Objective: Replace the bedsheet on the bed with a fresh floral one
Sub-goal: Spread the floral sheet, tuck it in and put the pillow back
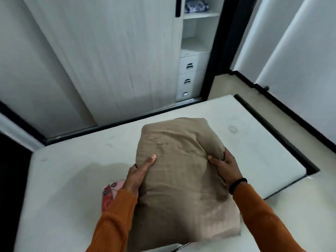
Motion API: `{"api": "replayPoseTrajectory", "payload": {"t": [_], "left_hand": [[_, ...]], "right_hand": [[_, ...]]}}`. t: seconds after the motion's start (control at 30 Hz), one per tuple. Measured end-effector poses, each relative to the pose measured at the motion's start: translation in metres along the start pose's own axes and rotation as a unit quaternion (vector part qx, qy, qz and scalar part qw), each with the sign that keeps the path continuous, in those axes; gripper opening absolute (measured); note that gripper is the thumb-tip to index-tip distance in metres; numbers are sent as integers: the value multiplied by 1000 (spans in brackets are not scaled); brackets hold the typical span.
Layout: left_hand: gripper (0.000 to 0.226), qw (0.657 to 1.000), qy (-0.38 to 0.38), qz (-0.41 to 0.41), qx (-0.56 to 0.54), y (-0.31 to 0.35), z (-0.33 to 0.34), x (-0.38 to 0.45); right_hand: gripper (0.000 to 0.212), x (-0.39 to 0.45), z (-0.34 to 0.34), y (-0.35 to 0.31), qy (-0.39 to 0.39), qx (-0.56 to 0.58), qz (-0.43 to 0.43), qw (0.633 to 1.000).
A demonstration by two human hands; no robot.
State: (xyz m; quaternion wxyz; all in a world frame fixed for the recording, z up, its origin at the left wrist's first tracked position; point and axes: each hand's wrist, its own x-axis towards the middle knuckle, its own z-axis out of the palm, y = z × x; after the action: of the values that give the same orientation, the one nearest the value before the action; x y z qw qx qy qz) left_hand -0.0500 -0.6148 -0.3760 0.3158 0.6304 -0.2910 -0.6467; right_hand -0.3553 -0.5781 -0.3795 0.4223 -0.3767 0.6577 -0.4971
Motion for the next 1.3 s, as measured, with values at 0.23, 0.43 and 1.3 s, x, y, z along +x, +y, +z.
{"api": "replayPoseTrajectory", "payload": {"t": [0.23, 0.43, 1.3], "left_hand": [[95, 999, -11, 34, -19, 2, 126, 25], [75, 997, -2, 66, -46, -6, 209, 71], [49, 969, 121, -116, 183, -56, 405, 263]], "right_hand": [[51, 59, -117, -2, 13, -13, -6, 1000], [48, 130, -175, 16, -10, -67, 5, 998], [71, 449, -223, 155, -255, -321, 229, 883]]}}
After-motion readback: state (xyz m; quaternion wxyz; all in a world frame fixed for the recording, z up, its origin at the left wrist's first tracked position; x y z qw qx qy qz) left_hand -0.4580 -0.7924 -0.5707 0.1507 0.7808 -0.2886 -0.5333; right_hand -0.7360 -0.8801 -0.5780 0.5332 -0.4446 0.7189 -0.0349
